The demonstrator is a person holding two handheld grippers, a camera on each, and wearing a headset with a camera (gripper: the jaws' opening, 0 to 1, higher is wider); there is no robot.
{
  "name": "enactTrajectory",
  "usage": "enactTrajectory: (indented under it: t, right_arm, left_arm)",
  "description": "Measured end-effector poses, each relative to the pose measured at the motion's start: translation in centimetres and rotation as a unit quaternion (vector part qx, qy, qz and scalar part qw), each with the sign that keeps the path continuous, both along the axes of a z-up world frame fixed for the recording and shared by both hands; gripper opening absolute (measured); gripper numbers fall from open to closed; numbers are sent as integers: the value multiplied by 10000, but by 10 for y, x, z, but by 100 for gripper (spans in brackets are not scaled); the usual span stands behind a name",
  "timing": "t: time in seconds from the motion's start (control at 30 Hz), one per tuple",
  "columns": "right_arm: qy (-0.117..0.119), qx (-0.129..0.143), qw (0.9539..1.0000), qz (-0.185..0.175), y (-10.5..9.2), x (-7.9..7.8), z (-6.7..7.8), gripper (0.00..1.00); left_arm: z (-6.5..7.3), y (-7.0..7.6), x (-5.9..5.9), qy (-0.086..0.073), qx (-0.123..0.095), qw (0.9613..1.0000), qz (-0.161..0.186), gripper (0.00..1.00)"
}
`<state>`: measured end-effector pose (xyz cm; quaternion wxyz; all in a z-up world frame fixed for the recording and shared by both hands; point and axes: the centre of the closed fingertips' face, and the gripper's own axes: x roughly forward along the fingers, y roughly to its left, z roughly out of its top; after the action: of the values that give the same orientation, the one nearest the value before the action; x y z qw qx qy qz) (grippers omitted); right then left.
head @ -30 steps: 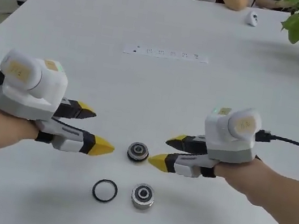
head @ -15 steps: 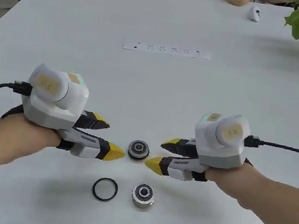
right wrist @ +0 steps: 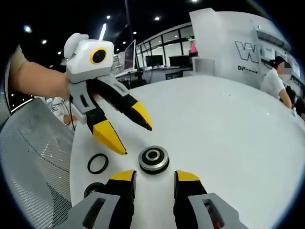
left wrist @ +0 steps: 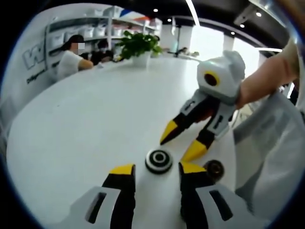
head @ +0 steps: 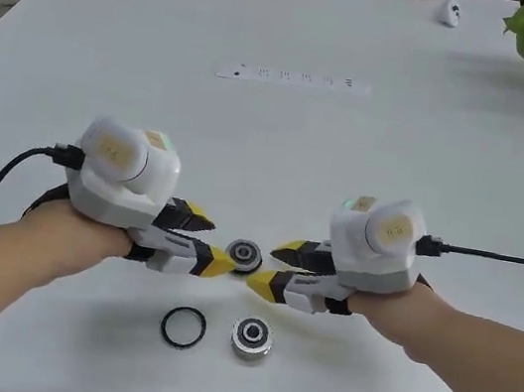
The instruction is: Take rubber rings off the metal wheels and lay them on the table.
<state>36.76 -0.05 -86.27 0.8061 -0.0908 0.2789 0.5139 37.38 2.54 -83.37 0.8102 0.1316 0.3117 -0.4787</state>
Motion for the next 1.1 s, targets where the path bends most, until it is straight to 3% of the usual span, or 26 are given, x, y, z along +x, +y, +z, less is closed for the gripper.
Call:
enactTrajectory:
  t: [0.73,0.77,0.87,0.9,1.1]
  right_arm:
    - [45,115,9999,-50,2,0,0,28]
    - [44,115,9999,-48,2,0,0,28]
    - [47,107,9999,-34,3,-1,-1,28]
    - [45,110,9999,-32,3,-1,-1,28]
    - [16,203,9998,-81,5,2,4,27]
  left_arm:
    - [-14,-21,3,6,132,9996,-259,22]
    - [-13,-21,4,-86,150,9994,-290,22]
    - [-15,-21,2,-86,229,9991,-339,19]
    - [-14,-21,3,-158,236,9990,-349,18]
    - [-12,-20,5,-249,333,9987,-311,14]
